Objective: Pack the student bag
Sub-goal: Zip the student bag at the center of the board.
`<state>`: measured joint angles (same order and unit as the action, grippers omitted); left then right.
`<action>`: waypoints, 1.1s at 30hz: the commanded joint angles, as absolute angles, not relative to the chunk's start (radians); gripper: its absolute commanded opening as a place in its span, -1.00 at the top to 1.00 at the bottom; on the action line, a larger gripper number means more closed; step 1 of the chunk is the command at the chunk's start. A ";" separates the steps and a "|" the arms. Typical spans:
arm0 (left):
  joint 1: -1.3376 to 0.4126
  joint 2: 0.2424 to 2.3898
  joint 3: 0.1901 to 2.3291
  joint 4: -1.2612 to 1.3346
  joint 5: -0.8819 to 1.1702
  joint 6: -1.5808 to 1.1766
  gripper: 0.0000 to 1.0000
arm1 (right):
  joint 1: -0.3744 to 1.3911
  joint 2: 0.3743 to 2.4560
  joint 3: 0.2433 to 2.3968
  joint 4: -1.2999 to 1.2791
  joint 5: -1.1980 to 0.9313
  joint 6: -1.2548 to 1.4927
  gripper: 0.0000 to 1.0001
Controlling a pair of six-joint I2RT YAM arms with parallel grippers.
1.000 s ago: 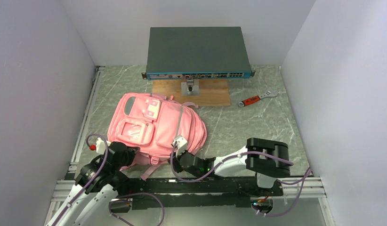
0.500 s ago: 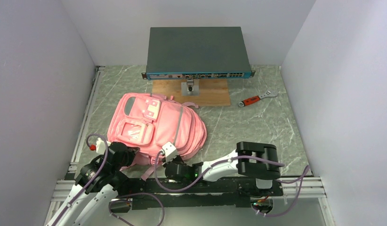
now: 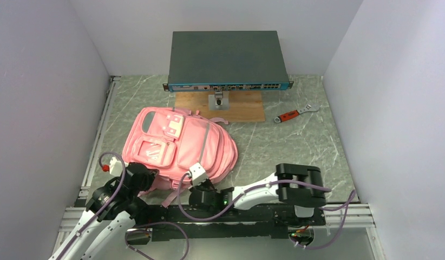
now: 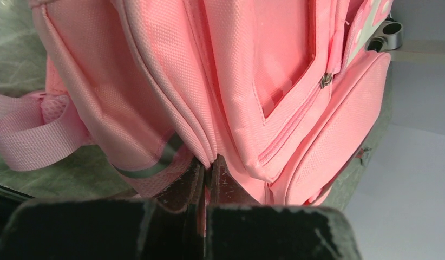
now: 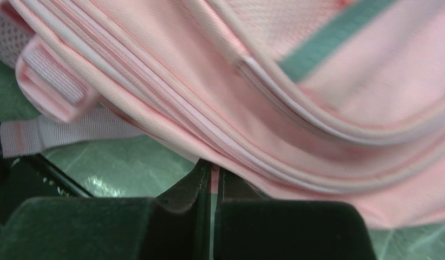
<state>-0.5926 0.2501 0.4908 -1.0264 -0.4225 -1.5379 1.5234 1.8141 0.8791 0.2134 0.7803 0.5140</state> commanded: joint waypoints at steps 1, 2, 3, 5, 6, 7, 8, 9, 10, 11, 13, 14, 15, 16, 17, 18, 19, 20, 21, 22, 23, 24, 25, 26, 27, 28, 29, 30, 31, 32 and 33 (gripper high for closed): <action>-0.594 0.292 0.549 -1.131 -0.618 -1.448 1.00 | 1.532 1.665 0.765 0.162 0.817 0.528 1.00; -0.594 0.300 0.556 -1.137 -0.642 -1.433 1.00 | 1.539 1.631 0.734 0.161 0.800 0.530 1.00; -0.594 0.307 0.561 -1.140 -0.660 -1.420 1.00 | 1.544 1.603 0.711 0.139 0.788 0.550 1.00; -0.594 0.314 0.571 -1.153 -0.677 -1.405 1.00 | 1.547 1.559 0.678 0.072 0.779 0.598 1.00; -0.594 0.313 0.573 -1.156 -0.678 -1.396 1.00 | 1.547 1.539 0.663 0.024 0.791 0.640 1.00; -0.594 0.310 0.571 -1.157 -0.678 -1.386 1.00 | 1.547 1.518 0.645 -0.018 0.813 0.675 1.00; -0.594 0.304 0.569 -1.164 -0.682 -1.379 1.00 | 1.544 1.490 0.627 -0.062 0.840 0.709 1.00; -0.594 0.298 0.568 -1.178 -0.690 -1.382 1.00 | 1.536 1.467 0.615 -0.105 0.866 0.741 1.00; -0.594 0.292 0.569 -1.191 -0.703 -1.379 1.00 | 1.523 1.441 0.604 -0.145 0.890 0.773 1.00; -0.594 0.286 0.572 -1.200 -0.715 -1.369 1.00 | 1.507 1.411 0.591 -0.161 0.903 0.782 1.00; -0.594 0.281 0.586 -1.222 -0.737 -1.355 1.00 | 1.485 1.398 0.576 -0.187 0.939 0.789 1.00; -0.594 0.281 0.594 -1.230 -0.747 -1.345 1.00 | 1.481 1.404 0.581 -0.209 0.958 0.794 1.00; -0.594 0.284 0.603 -1.239 -0.759 -1.337 1.00 | 1.477 1.415 0.598 -0.242 0.979 0.804 1.00; -0.594 0.287 0.611 -1.245 -0.764 -1.335 1.00 | 1.476 1.430 0.615 -0.275 0.998 0.813 1.00; -0.594 0.295 0.625 -1.253 -0.773 -1.333 1.00 | 1.475 1.439 0.623 -0.272 1.027 0.778 1.00; -0.594 0.299 0.635 -1.266 -0.782 -1.341 1.00 | 1.473 1.427 0.611 -0.239 1.022 0.749 1.00; -0.594 0.303 0.648 -1.277 -0.789 -1.339 1.00 | 1.471 1.406 0.590 -0.173 0.994 0.697 1.00; -0.594 0.305 0.669 -1.276 -0.787 -1.316 0.86 | 1.470 1.354 0.549 -0.050 0.927 0.597 1.00; -0.594 0.310 0.687 -1.261 -0.776 -1.275 0.54 | 1.466 1.307 0.504 0.076 0.843 0.502 1.00; -0.594 0.314 0.705 -1.233 -0.754 -1.211 0.15 | 1.455 1.267 0.457 0.186 0.750 0.444 1.00; -0.594 0.319 0.722 -1.195 -0.713 -1.154 -0.18 | 1.434 1.231 0.421 0.257 0.668 0.412 1.00; -0.594 0.324 0.735 -1.167 -0.691 -1.100 -0.42 | 1.392 1.203 0.403 0.283 0.596 0.419 1.00; -0.594 0.328 0.748 -1.148 -0.635 -1.054 -0.60 | 1.352 1.177 0.391 0.286 0.527 0.437 1.00; -0.594 0.336 0.764 -1.128 -0.584 -1.017 -0.70 | 1.313 1.148 0.381 0.286 0.471 0.456 1.00; -0.594 0.340 0.779 -1.104 -0.523 -0.969 -0.76 | 1.281 1.122 0.373 0.285 0.406 0.465 1.00; -0.594 0.342 0.794 -1.074 -0.449 -0.904 -0.78 | 1.262 1.099 0.373 0.281 0.330 0.462 0.95; -0.593 0.340 0.801 -1.028 -0.370 -0.834 -0.80 | 1.252 1.081 0.375 0.279 0.265 0.453 0.82; -0.594 0.338 0.801 -0.978 -0.292 -0.763 -0.87 | 1.250 1.064 0.380 0.271 0.214 0.453 0.69; -0.594 0.336 0.794 -0.933 -0.218 -0.713 -1.00 | 1.248 1.046 0.379 0.275 0.159 0.456 0.46; -0.594 0.333 0.785 -0.892 -0.154 -0.673 -0.98 | 1.241 1.032 0.373 0.286 0.118 0.462 0.22; -0.594 0.335 0.772 -0.856 -0.087 -0.644 -0.98 | 1.229 1.027 0.369 0.294 0.077 0.474 0.06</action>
